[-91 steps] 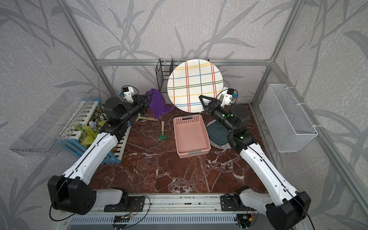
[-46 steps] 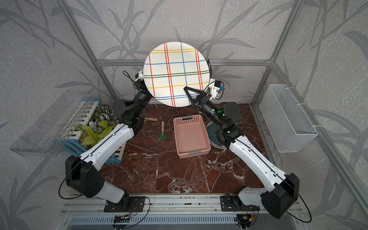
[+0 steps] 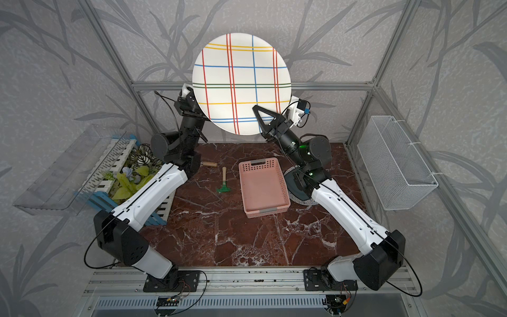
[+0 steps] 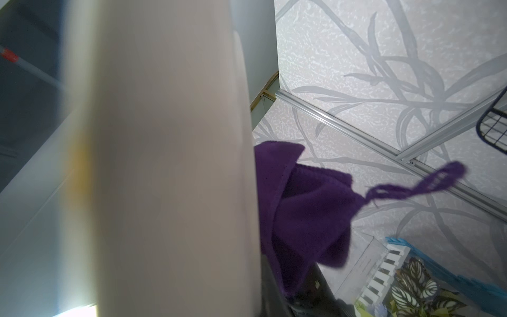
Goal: Wipe the wet plate dry
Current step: Wipe the plate with towel.
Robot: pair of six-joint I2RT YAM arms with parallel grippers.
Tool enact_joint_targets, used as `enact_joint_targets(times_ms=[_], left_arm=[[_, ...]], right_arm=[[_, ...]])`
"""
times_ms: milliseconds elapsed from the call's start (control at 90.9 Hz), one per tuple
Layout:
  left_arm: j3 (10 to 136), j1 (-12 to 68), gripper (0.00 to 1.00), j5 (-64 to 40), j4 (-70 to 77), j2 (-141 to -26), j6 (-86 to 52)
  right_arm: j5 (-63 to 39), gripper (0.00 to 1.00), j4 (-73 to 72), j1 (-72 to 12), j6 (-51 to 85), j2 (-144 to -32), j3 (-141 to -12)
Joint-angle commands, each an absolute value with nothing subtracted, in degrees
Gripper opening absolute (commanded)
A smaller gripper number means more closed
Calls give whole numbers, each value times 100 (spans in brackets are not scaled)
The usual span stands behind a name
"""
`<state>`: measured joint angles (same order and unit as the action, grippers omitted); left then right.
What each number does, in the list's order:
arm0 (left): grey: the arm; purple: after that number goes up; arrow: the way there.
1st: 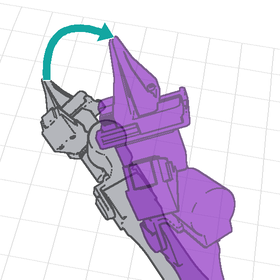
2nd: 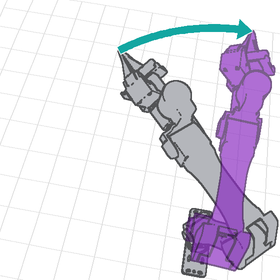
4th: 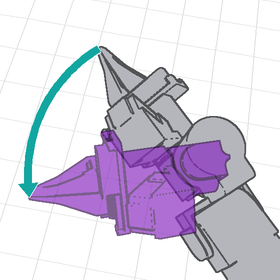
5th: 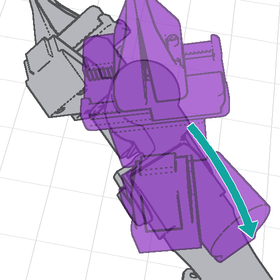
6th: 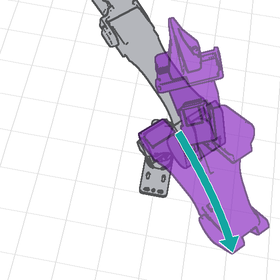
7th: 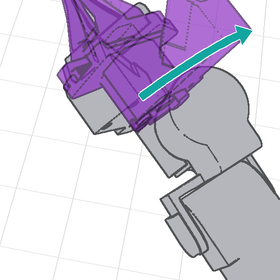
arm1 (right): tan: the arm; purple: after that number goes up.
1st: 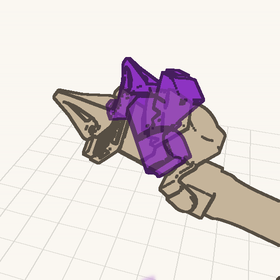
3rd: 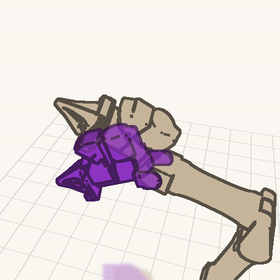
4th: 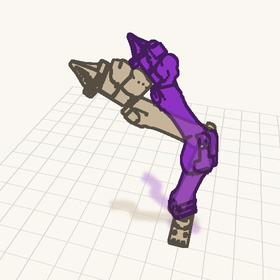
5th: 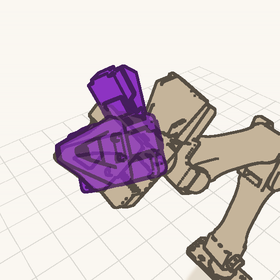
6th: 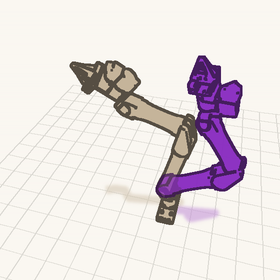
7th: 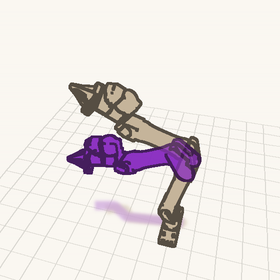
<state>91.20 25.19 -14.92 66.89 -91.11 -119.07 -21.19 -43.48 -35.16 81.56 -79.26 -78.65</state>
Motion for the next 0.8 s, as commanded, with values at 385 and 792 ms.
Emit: enact_joint_targets(times_ms=[385,792], left_arm=[[7621,3206,0,-2400,6954,-7982,-10696],[8823,2628,0,-1530,-922,-7264,-3472]], right_arm=[[-1536,0,-3678,-2701,8028,-8254,-8510],[-1654,0,-2242,-3066,6832,-7443,-7912]])
